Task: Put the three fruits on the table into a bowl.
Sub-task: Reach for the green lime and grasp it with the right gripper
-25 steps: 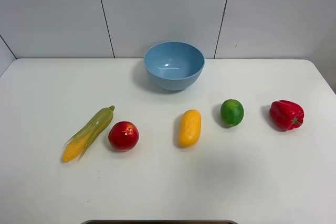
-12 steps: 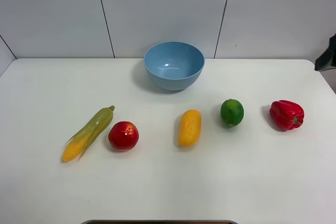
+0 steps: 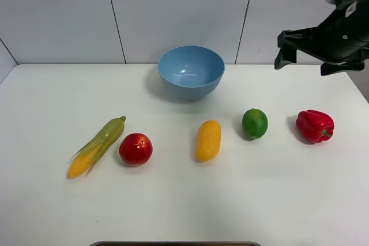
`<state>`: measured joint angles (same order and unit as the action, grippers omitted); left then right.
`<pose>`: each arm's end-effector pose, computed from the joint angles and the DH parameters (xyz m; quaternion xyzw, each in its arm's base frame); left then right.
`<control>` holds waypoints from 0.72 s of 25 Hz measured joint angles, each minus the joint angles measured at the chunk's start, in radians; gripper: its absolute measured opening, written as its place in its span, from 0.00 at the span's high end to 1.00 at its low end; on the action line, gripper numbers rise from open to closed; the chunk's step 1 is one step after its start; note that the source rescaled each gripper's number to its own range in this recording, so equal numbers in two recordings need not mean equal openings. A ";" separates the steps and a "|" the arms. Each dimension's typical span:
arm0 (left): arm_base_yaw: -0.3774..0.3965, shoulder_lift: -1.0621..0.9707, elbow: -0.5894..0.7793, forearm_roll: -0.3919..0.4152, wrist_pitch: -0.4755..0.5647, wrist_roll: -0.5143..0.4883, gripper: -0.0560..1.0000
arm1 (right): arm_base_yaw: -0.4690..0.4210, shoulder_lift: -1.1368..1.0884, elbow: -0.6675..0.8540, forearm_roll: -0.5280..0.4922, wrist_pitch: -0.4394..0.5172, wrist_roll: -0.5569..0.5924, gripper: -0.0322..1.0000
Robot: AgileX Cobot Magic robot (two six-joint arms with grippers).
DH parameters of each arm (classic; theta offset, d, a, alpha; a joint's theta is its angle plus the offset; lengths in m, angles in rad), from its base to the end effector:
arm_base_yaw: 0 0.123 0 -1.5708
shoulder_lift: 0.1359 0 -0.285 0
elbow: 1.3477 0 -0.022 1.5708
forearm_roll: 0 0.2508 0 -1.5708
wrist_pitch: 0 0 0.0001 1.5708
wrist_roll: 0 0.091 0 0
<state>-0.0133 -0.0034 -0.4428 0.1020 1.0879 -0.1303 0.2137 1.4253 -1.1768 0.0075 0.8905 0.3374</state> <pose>-0.0005 0.0082 0.2595 -0.0523 0.8709 0.0160 0.4883 0.2866 0.0627 0.3104 0.0613 0.9646 0.0731 0.2460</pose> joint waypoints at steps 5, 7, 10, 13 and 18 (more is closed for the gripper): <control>0.000 0.000 0.000 0.000 0.000 0.000 0.00 | 0.013 0.125 -0.018 0.000 0.002 0.032 0.03; 0.000 0.000 0.000 0.000 0.000 0.000 0.00 | 0.016 0.167 -0.018 0.000 0.005 0.040 0.03; 0.000 0.000 0.000 0.000 0.000 -0.001 0.00 | 0.028 0.222 -0.019 0.000 -0.007 0.050 0.03; 0.000 0.000 0.000 0.000 0.000 -0.001 0.00 | 0.043 0.275 -0.021 0.000 -0.019 0.050 0.03; 0.000 0.000 0.000 0.000 0.000 -0.001 0.00 | 0.054 0.346 -0.021 0.000 -0.039 0.050 0.03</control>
<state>-0.0133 -0.0034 -0.4428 0.1020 1.0879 -0.1315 0.2677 1.7717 -1.1977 0.0075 0.8516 0.3879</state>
